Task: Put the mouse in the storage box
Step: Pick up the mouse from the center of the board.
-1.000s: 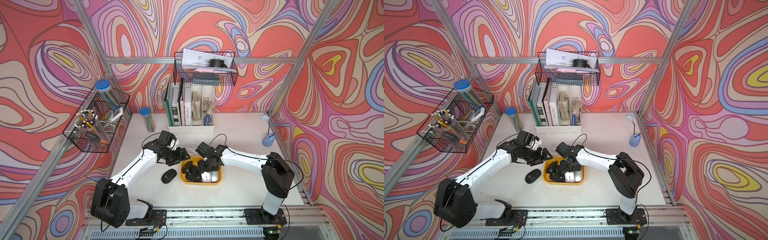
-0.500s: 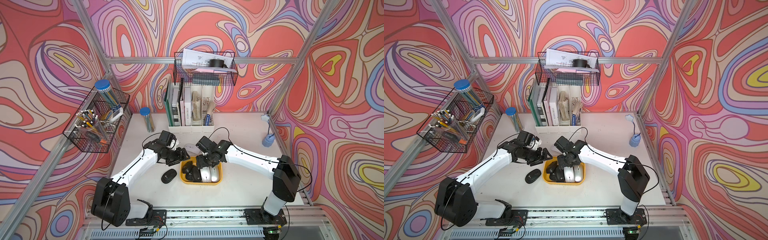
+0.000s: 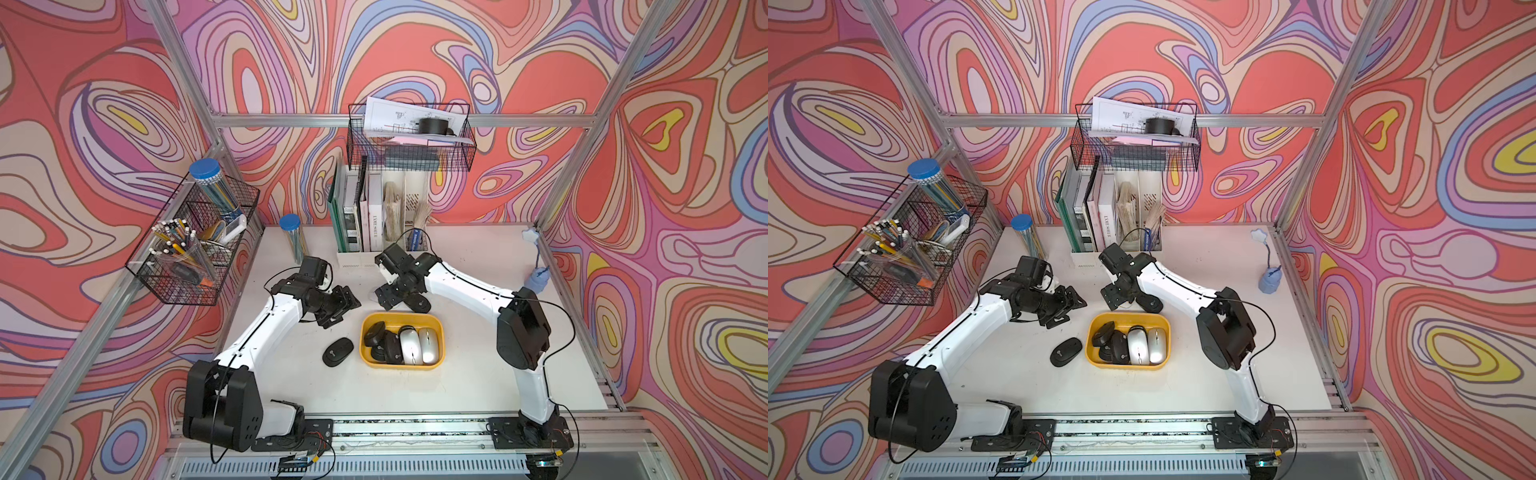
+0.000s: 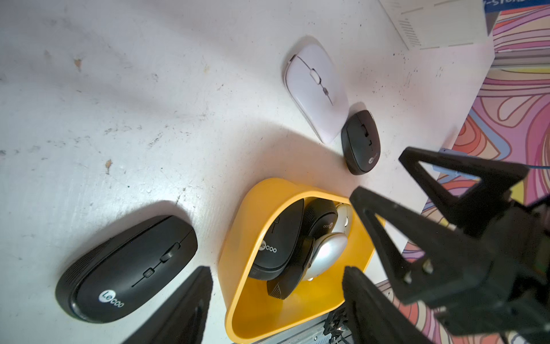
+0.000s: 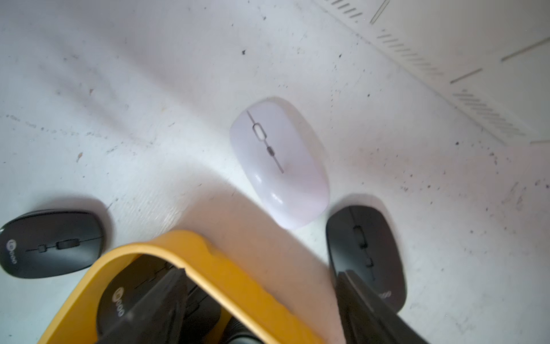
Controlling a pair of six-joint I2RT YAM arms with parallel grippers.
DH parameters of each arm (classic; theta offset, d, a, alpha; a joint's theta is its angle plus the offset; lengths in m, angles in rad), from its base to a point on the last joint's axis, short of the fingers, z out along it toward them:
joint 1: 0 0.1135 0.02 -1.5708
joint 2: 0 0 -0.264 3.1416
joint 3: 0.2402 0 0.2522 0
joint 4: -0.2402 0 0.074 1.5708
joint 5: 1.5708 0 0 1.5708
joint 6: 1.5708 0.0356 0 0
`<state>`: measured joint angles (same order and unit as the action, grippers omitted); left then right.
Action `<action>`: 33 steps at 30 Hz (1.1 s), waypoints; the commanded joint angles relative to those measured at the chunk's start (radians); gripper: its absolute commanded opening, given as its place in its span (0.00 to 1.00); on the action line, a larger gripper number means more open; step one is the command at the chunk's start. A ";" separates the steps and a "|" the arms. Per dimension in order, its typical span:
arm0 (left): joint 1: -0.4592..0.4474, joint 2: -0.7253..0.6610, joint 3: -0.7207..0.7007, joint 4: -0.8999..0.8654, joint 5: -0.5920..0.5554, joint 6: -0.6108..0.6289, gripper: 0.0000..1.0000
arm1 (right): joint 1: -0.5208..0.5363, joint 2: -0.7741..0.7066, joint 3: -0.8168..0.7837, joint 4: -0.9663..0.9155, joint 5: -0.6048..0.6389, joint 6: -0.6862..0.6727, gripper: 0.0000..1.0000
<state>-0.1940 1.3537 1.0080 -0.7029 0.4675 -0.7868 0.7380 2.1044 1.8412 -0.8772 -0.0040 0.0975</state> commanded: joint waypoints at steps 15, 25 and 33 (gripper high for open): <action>0.013 0.006 0.006 0.003 0.046 0.017 0.77 | -0.031 0.209 0.136 0.032 -0.125 -0.308 0.94; 0.023 0.015 0.012 -0.004 0.048 0.044 0.77 | -0.032 0.332 0.243 0.013 -0.082 -0.348 0.94; 0.027 0.024 0.006 0.004 0.050 0.047 0.77 | -0.034 0.381 0.264 0.011 -0.060 -0.353 0.82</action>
<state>-0.1753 1.3598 1.0084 -0.7029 0.5072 -0.7582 0.7074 2.4485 2.0926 -0.8574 -0.0875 -0.2493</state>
